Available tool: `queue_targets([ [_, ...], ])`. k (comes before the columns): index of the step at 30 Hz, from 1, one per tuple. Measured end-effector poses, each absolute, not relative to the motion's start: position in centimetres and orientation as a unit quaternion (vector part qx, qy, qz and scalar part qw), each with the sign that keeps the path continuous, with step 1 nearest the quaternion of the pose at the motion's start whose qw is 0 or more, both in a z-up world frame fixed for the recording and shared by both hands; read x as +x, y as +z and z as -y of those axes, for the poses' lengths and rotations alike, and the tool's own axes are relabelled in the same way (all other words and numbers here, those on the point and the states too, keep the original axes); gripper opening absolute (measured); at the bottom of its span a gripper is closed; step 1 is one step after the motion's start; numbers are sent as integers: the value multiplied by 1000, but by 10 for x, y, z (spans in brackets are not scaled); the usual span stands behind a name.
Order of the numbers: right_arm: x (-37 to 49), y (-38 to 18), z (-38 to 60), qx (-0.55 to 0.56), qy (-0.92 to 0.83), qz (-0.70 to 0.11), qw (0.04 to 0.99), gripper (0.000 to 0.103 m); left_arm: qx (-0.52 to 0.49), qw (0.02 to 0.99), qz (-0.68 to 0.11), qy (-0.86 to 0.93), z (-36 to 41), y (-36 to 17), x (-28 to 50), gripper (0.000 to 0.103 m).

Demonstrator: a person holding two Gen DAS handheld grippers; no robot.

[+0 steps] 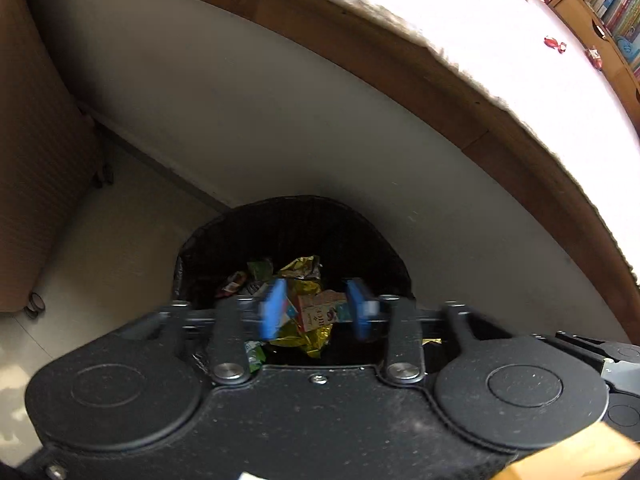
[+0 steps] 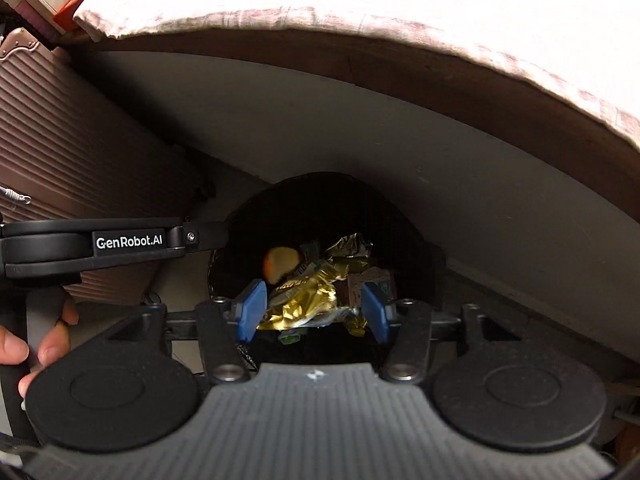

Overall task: Collect trash
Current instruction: 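Open both tools over the bin to drop the wrapper and peel, then move both tools back toward the macaron packet and gold wrapper on the bed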

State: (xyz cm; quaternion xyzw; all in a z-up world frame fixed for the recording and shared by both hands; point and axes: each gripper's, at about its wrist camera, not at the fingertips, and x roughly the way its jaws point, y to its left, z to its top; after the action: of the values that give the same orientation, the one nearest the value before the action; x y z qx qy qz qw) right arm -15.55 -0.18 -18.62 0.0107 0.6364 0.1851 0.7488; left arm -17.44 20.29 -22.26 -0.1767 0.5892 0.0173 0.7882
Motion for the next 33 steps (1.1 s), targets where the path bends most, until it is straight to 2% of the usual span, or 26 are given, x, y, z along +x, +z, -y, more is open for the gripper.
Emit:
queue_targets([
  [4, -151, -185, 1, 8, 172, -638, 751, 73, -174, 791, -586, 12, -211, -217, -168, 53],
  [10, -139, -157, 15, 30, 139, -625, 768, 76, -176, 807, -563, 14, -230, -187, -160, 66],
  [18, -114, -72, 40, 54, 106, -567, 815, 78, -141, 844, -516, -34, -221, -114, -142, 81],
  [25, -76, 14, 90, 75, 33, -471, 878, 82, -119, 877, -456, -89, -180, -44, -101, 84],
  [33, 2, 58, 164, 71, -40, -394, 915, 84, -127, 907, -390, -102, -130, 28, -23, 88],
])
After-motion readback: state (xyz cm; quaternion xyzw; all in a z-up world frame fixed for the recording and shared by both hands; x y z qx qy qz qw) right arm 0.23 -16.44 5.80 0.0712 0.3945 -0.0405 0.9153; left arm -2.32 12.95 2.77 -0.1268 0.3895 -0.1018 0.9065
